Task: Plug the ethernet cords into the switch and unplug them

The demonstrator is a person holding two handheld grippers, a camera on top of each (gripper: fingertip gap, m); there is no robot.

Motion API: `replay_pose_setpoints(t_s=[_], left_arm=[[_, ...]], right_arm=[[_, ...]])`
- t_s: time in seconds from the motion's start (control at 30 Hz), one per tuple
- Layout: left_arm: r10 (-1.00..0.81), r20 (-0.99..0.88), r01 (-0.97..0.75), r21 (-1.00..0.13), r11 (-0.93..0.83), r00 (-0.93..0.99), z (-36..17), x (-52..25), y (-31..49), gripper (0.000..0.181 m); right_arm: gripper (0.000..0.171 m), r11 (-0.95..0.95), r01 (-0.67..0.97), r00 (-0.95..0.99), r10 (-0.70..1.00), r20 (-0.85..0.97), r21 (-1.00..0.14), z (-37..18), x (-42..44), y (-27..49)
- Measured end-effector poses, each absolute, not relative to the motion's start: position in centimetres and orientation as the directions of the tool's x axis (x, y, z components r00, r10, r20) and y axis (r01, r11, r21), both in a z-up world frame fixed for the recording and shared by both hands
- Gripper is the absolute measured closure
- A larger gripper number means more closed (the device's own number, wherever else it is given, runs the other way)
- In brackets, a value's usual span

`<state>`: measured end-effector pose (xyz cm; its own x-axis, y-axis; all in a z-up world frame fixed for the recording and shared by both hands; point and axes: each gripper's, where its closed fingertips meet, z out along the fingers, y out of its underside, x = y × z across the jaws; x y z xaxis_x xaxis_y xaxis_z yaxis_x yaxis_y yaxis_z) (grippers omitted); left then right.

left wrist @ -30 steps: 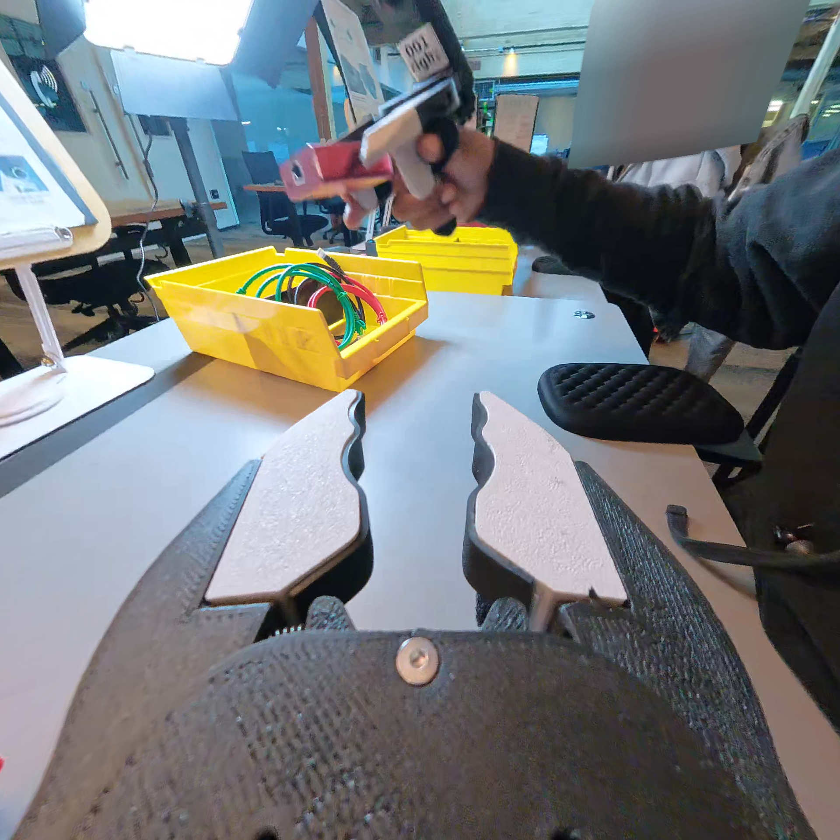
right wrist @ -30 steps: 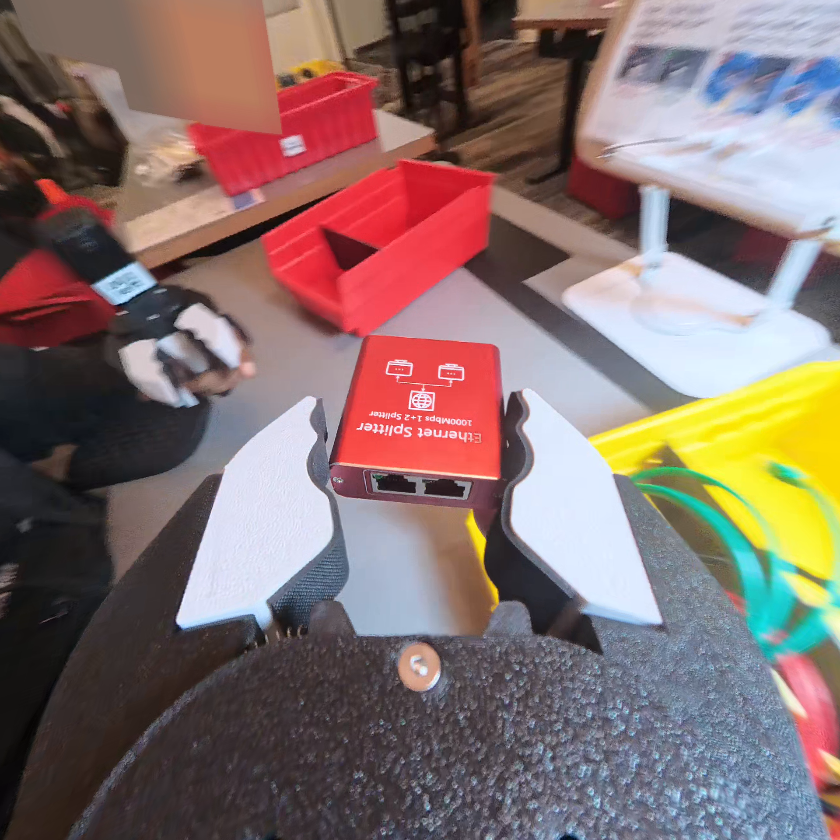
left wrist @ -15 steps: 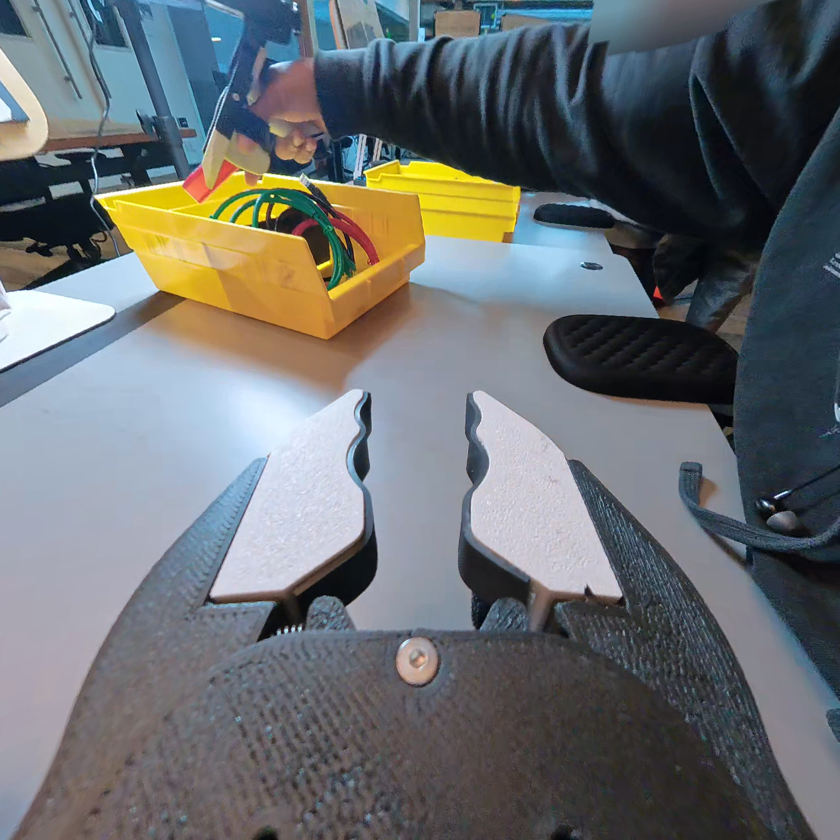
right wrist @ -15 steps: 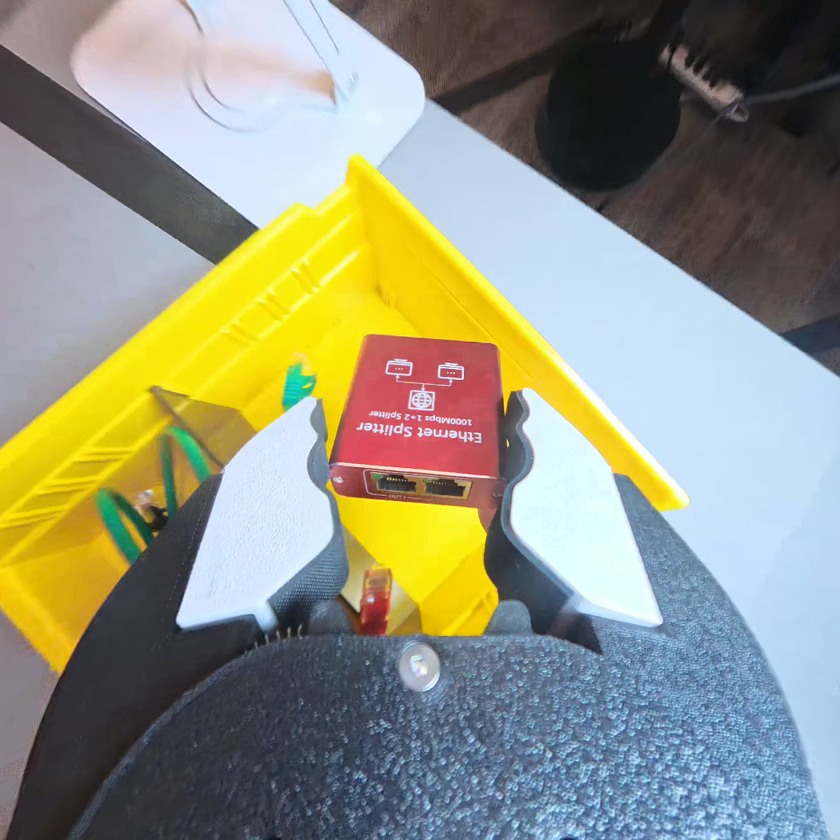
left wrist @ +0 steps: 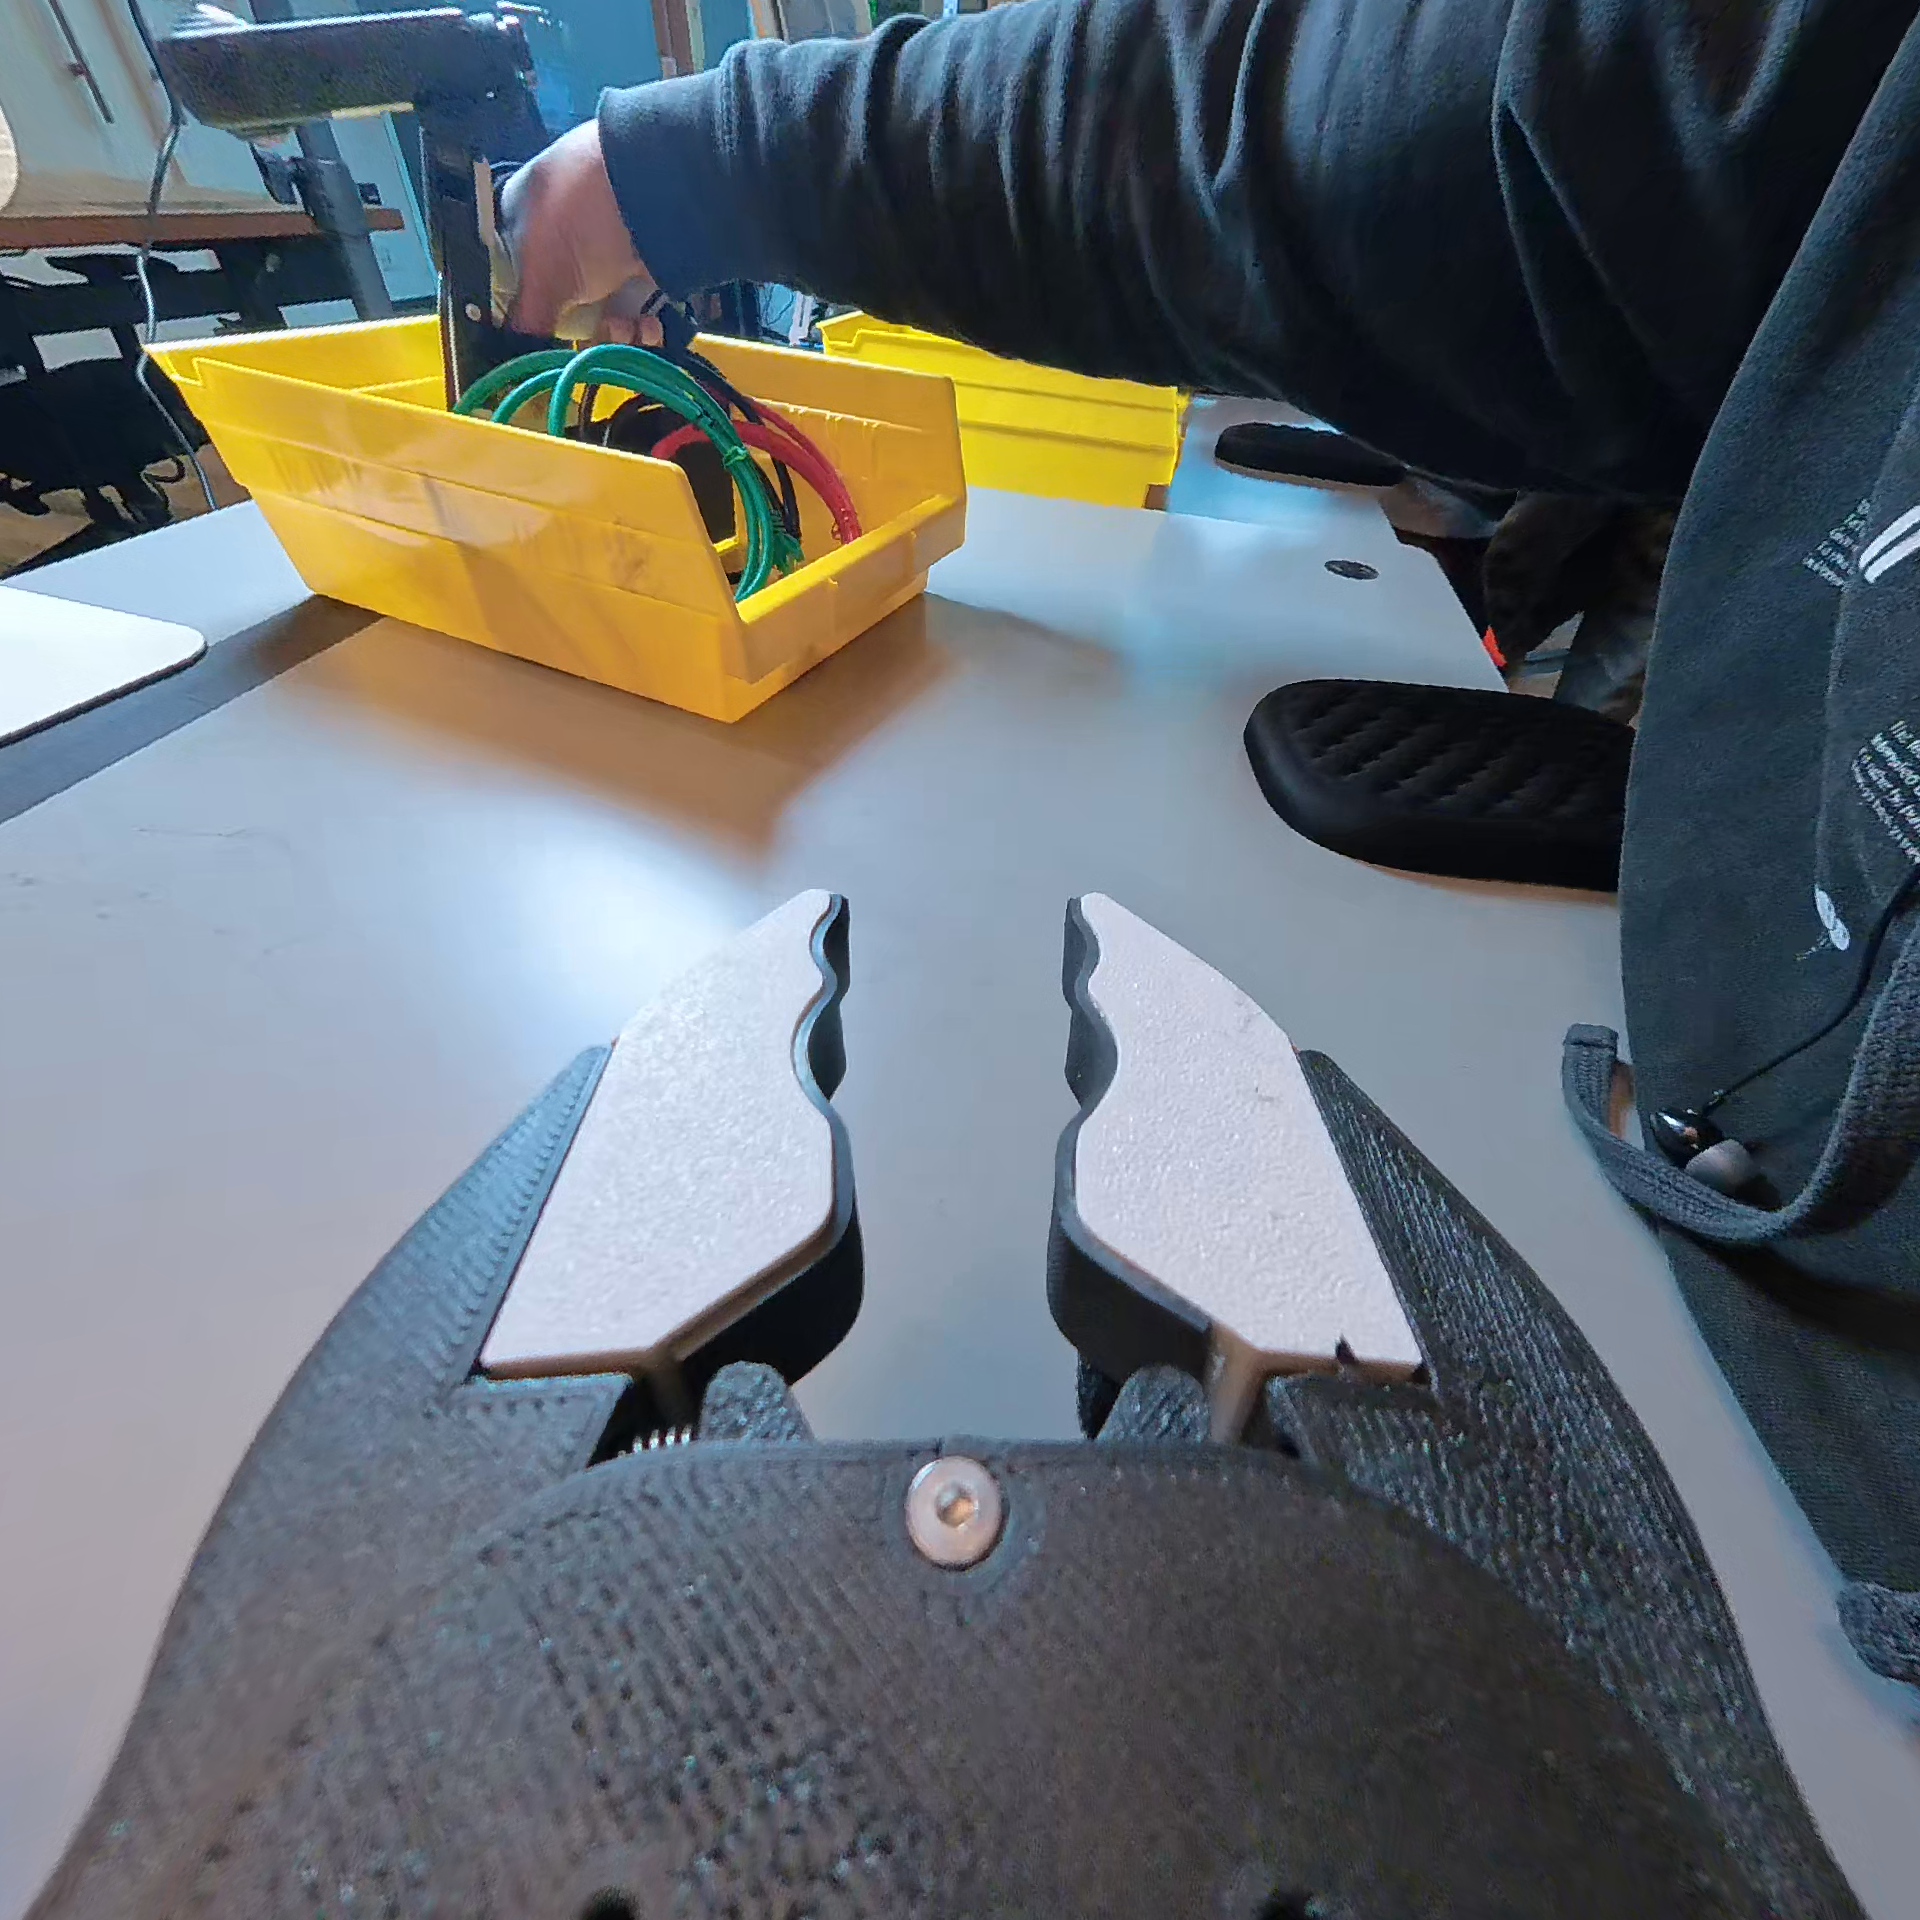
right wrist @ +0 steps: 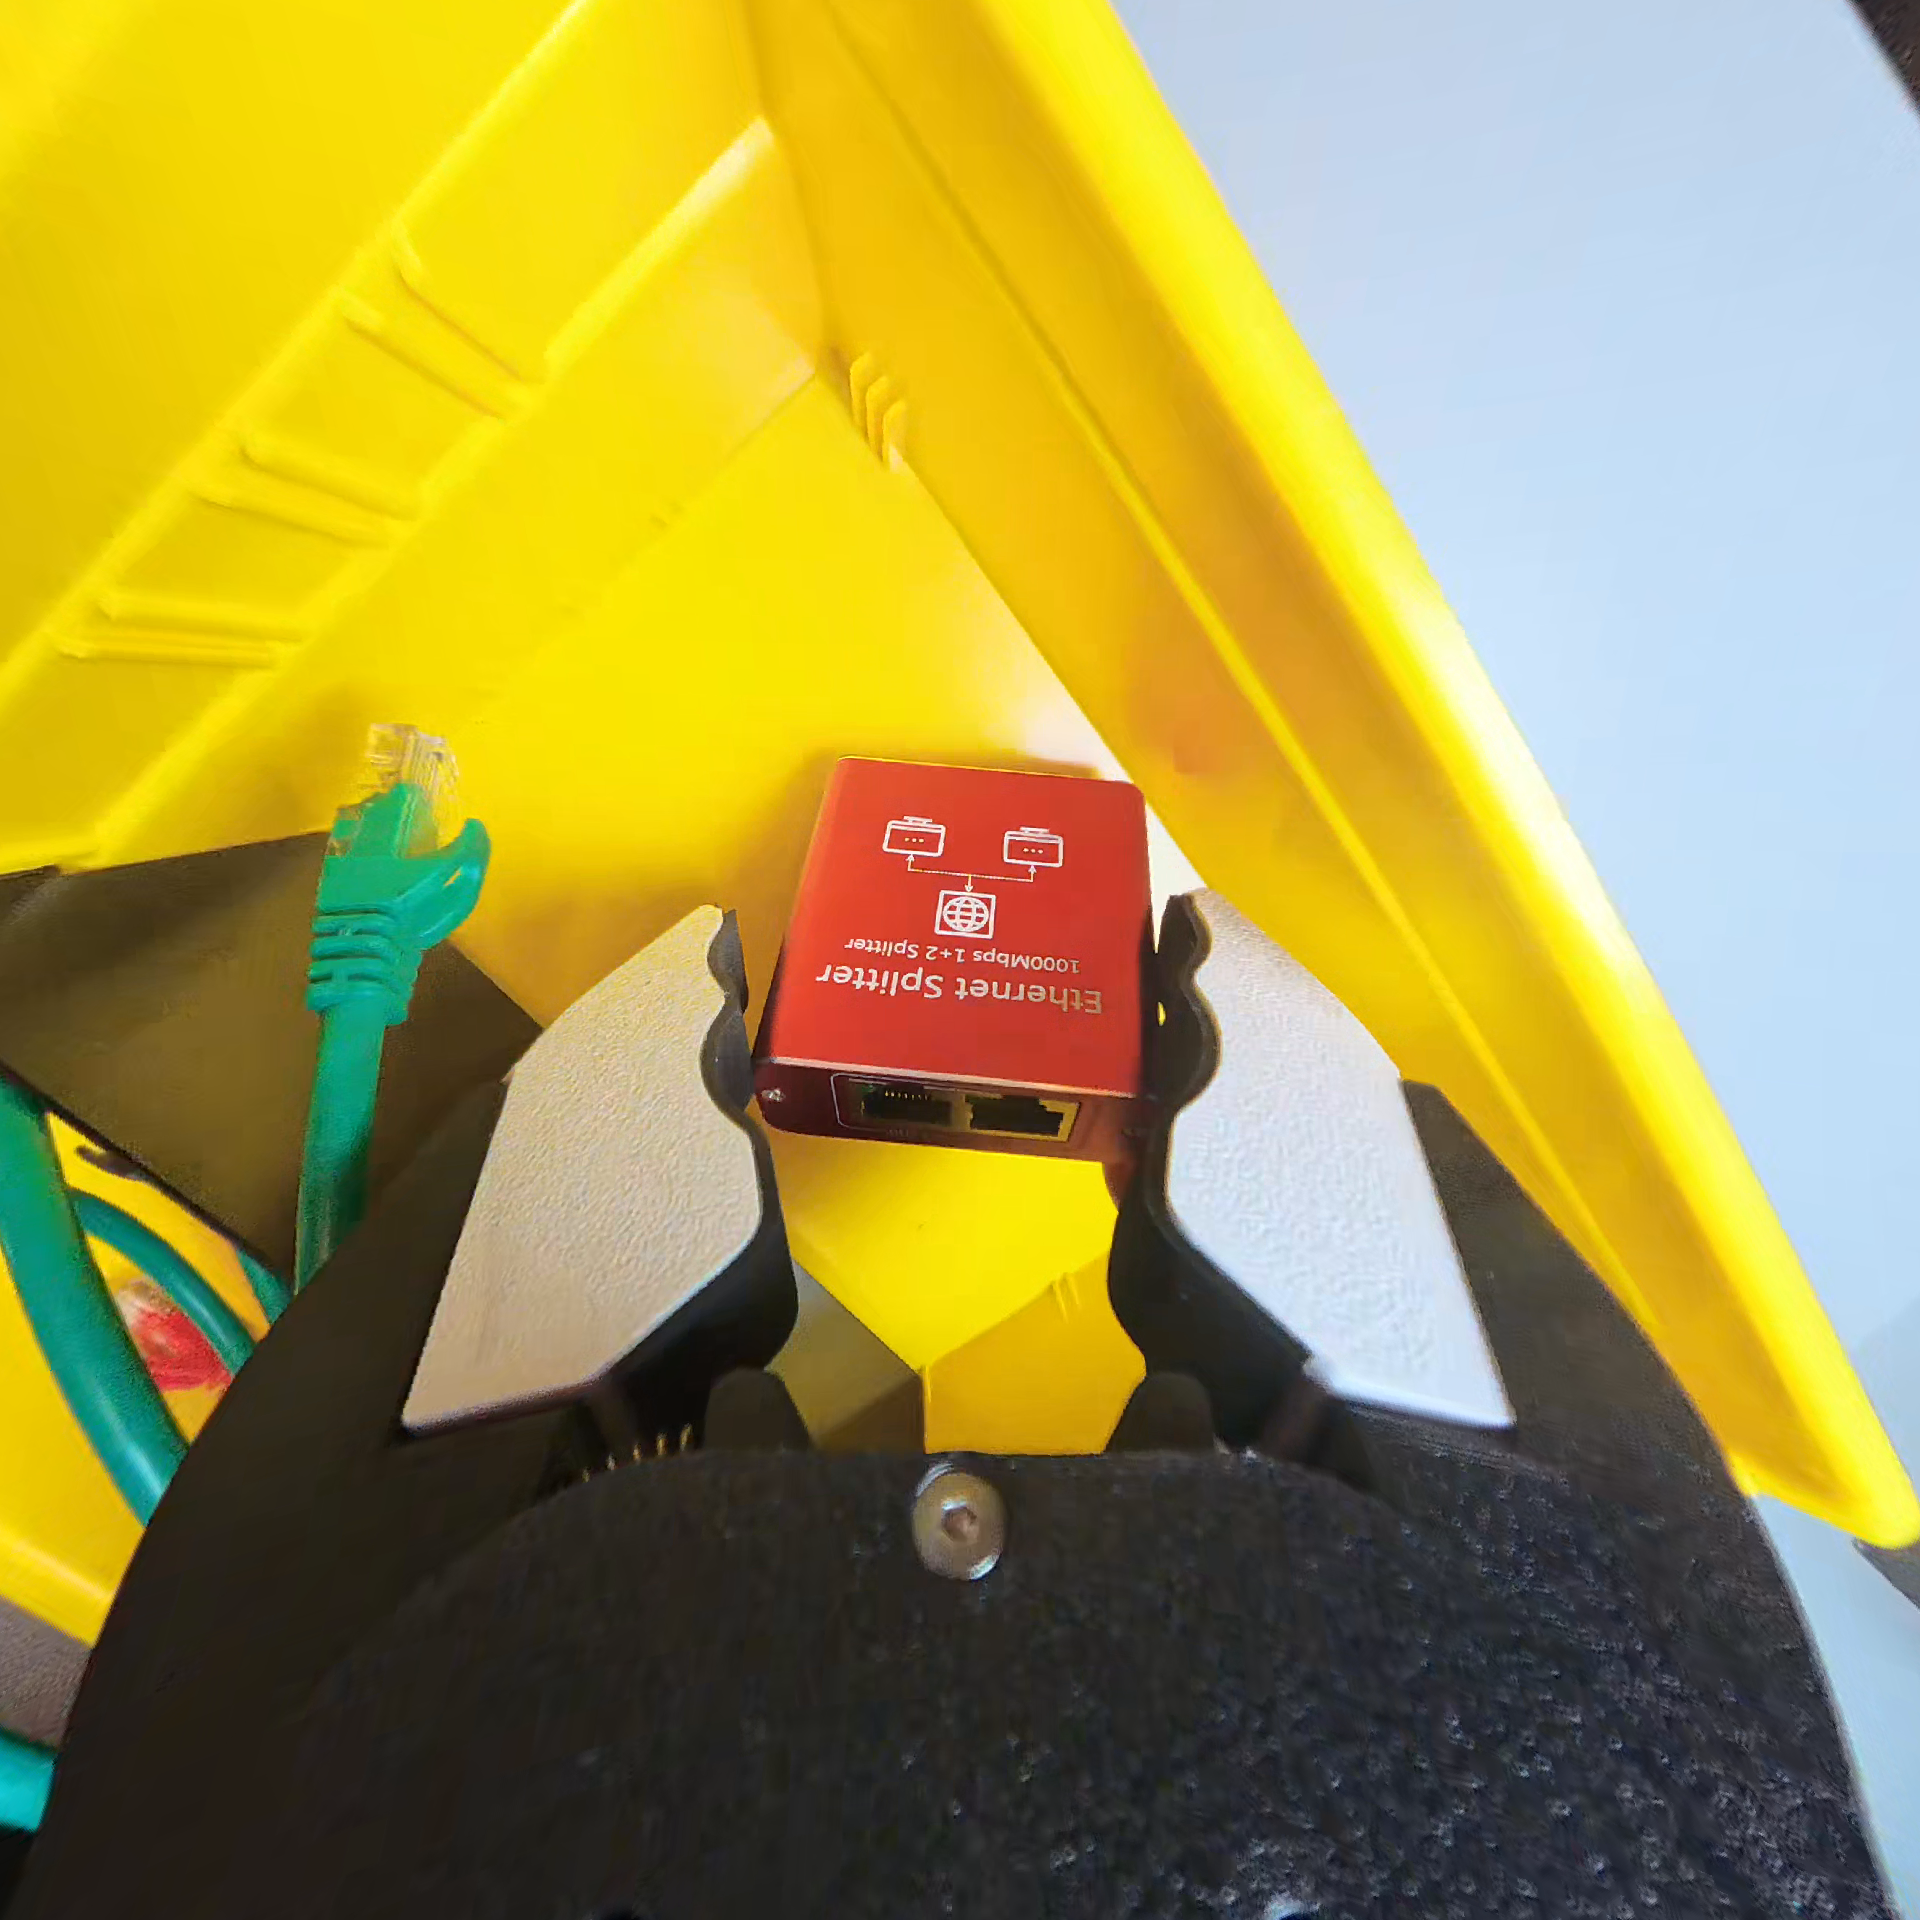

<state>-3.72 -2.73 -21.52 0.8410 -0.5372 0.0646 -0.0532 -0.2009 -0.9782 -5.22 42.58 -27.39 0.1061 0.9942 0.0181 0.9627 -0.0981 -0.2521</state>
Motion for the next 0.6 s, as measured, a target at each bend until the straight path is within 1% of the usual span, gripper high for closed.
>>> replay_pose_setpoints(t_s=[0.03, 0.1, 0.13, 0.2, 0.23, 0.33, 0.4, 0.43, 0.5, 0.6], left_arm=[[-0.534, 0.057, -0.062, -0.977, -0.202, 0.844, -21.6, -3.8, -2.7, 0.142], [-0.527, 0.037, -0.083, -0.976, -0.201, 0.849, -21.8, -3.9, -2.7, 0.142], [-0.526, 0.032, -0.088, -0.976, -0.201, 0.85, -21.8, -3.9, -2.7, 0.142], [-0.53, 0.025, -0.099, -0.974, -0.205, 0.848, -21.9, -3.8, -2.7, 0.142], [-0.531, 0.021, -0.105, -0.973, -0.206, 0.847, -22.0, -3.7, -2.7, 0.142], [-0.531, 0.01, -0.121, -0.97, -0.212, 0.847, -22.3, -3.7, -2.7, 0.142], [-0.525, 0.009, -0.125, -0.968, -0.218, 0.851, -22.4, -3.8, -2.6, 0.142], [-0.518, 0.008, -0.129, -0.965, -0.227, 0.855, -22.5, -3.9, -2.5, 0.142], [-0.502, 0.003, -0.144, -0.956, -0.254, 0.865, -22.8, -4.3, -2.5, 0.14], [-0.444, -0.06, -0.202, -0.939, -0.279, 0.894, -23.0, -5.9, -2.3, 0.138]], right_arm=[[0.095, -0.091, 0.967, 0.098, 0.995, 0.016, -0.238, -27.7, -5.2, 42.4], [0.095, -0.092, 0.965, 0.098, 0.995, 0.012, -0.245, -27.7, -5.5, 42.4], [0.095, -0.091, 0.97, 0.096, 0.995, 0.01, -0.224, -27.9, -5.2, 42.3], [0.095, -0.052, 0.992, 0.056, 0.998, 0.029, -0.117, -28.8, -3.9, 42.1], [0.094, -0.032, 0.996, 0.036, 0.998, 0.043, -0.083, -29.1, -3.5, 42.0], [0.093, 0.026, 1.0, -0.026, 0.994, 0.108, 0.0, -29.3, -2.7, 42.2], [0.09, 0.053, 0.998, -0.056, 0.984, 0.169, 0.022, -28.2, -2.4, 42.8], [0.091, 0.068, 0.998, -0.068, 0.98, 0.184, 0.01, -27.3, -2.4, 43.0], [0.092, 0.084, 0.992, -0.064, 0.979, 0.194, -0.095, -24.5, -3.0, 42.8], [0.095, 0.122, 0.922, -0.03, 0.969, 0.245, -0.369, -18.1, -4.3, 41.4]])
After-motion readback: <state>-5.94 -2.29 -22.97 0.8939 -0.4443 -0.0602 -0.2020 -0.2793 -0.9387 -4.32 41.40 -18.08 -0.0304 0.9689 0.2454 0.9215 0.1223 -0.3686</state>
